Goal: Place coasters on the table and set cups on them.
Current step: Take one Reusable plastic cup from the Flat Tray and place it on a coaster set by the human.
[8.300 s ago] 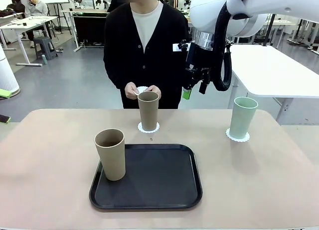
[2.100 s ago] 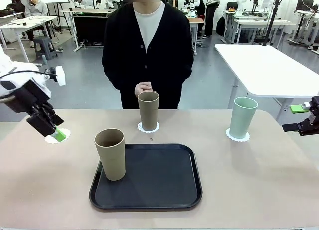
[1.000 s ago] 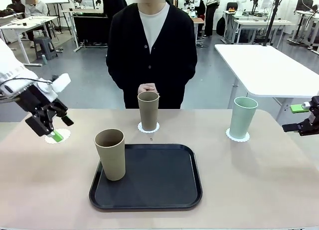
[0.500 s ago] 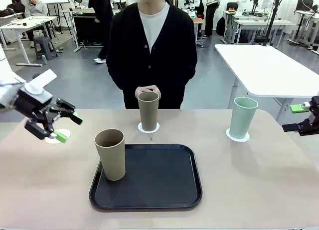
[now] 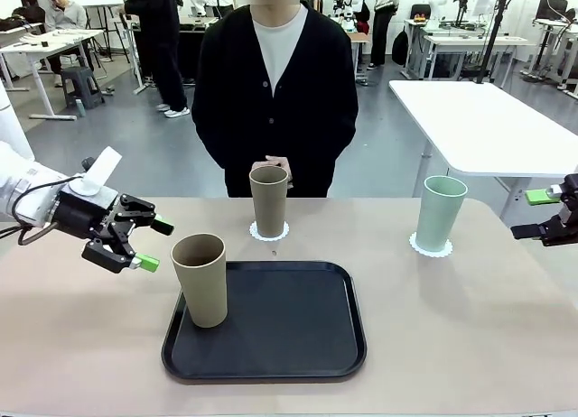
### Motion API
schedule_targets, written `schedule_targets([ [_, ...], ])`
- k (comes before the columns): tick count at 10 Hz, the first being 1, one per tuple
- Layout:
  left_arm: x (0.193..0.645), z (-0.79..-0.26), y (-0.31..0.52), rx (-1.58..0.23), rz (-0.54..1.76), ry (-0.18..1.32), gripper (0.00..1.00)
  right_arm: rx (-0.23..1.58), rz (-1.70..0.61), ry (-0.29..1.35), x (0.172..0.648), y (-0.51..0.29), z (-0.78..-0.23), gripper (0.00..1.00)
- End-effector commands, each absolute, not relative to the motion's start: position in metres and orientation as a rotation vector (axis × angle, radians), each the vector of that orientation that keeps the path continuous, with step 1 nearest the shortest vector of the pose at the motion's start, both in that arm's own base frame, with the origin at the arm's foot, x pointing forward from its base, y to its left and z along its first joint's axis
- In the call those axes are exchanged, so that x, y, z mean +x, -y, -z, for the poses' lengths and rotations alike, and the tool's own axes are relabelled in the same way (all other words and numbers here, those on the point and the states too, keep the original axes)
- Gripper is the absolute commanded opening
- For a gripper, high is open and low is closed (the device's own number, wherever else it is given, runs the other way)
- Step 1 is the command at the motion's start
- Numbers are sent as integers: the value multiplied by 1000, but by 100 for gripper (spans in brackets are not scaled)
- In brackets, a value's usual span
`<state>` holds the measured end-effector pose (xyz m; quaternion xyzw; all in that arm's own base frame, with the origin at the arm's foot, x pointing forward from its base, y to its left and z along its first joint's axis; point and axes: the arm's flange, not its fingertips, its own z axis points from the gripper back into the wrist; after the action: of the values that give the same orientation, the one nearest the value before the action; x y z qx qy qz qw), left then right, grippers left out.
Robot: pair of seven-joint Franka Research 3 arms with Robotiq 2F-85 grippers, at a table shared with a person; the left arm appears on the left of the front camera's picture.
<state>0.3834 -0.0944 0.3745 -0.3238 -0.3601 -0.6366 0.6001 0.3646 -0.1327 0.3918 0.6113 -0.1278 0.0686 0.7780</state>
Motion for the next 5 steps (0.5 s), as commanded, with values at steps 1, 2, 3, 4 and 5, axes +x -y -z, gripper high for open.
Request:
schedule_targets([
  [1, 377, -384, 100, -731, 1405, 828, 100, 1320, -149, 276, 366, 132, -392, 100],
  [2, 383, -375, 94, -751, 1476, 835, 100, 1320, -149, 276, 366, 132, -392, 100],
  [3, 383, -375, 94, -751, 1476, 835, 100, 1320, -149, 276, 366, 132, -392, 100],
  [4, 383, -375, 94, -751, 1476, 835, 100, 1320, -149, 276, 366, 132, -392, 100],
  [5, 383, -375, 94, -751, 1476, 835, 100, 1320, -149, 276, 366, 132, -392, 100],
])
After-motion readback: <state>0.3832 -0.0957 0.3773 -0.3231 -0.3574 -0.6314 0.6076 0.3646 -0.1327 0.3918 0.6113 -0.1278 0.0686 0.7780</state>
